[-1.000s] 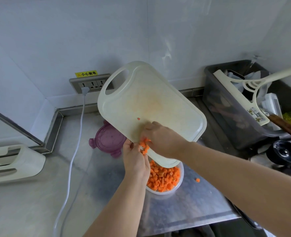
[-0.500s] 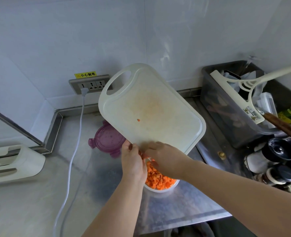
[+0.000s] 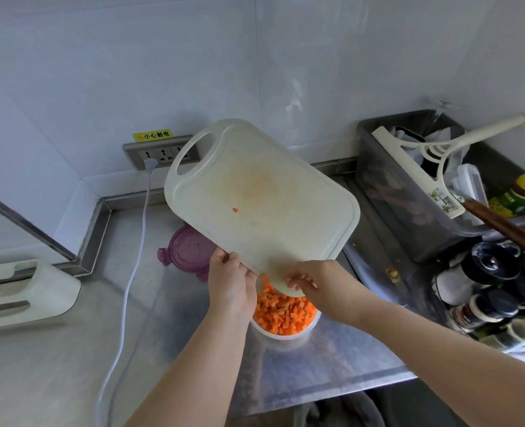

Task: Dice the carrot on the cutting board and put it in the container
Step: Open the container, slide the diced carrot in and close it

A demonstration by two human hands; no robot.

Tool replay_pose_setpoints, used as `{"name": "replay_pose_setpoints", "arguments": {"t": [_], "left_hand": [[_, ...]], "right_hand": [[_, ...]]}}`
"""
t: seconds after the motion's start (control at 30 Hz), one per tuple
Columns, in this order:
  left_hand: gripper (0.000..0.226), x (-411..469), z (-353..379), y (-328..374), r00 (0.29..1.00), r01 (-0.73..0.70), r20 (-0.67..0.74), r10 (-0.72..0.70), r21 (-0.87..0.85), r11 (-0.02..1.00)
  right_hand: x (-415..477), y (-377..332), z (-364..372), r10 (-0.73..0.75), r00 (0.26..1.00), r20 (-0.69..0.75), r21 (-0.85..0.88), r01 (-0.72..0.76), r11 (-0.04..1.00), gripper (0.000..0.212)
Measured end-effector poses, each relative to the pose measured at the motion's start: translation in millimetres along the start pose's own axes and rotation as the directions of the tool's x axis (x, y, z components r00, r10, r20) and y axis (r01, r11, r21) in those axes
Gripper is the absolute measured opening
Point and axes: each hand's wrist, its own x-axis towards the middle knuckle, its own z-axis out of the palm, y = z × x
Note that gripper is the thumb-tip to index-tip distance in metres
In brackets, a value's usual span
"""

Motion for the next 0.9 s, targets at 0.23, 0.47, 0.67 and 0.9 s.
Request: {"name": "replay_pose_setpoints", "arguments": {"t": [0.23,0.47,0.67,0.9], "left_hand": [[0.040,-4.1,10.7,6.5,0.999,0.051,0.011,-0.050,-0.106,0.993],[0.037,-10.6,24.3,7.2,0.993,0.117,0.021,-0.115,-0.195,0.974],[0.041,-13.9,31.4,-0.4,0.997,0.082,0.009,-0.081,-0.117,0.990],[0.039,-8.7,32.0,10.2,0.995,0.096,-0.008,-0.100,-0.193,0.977]], "right_hand": [[2.7,-19.4,-5.4,-0.057,0.980,-0.190,0.084,0.074,0.994,0.033],[-7.0,14.9,-8.0,-0.099,0.827,-0.553,-0.216,-0.027,0.976,0.042],[-6.9,21.4,12.7,-0.283,0.894,-0.347,-0.349,0.157,0.924,0.038],[-8.6,24.4,-8.3,0.204,0.803,-0.560,0.128,-0.159,0.979,0.044]]}}
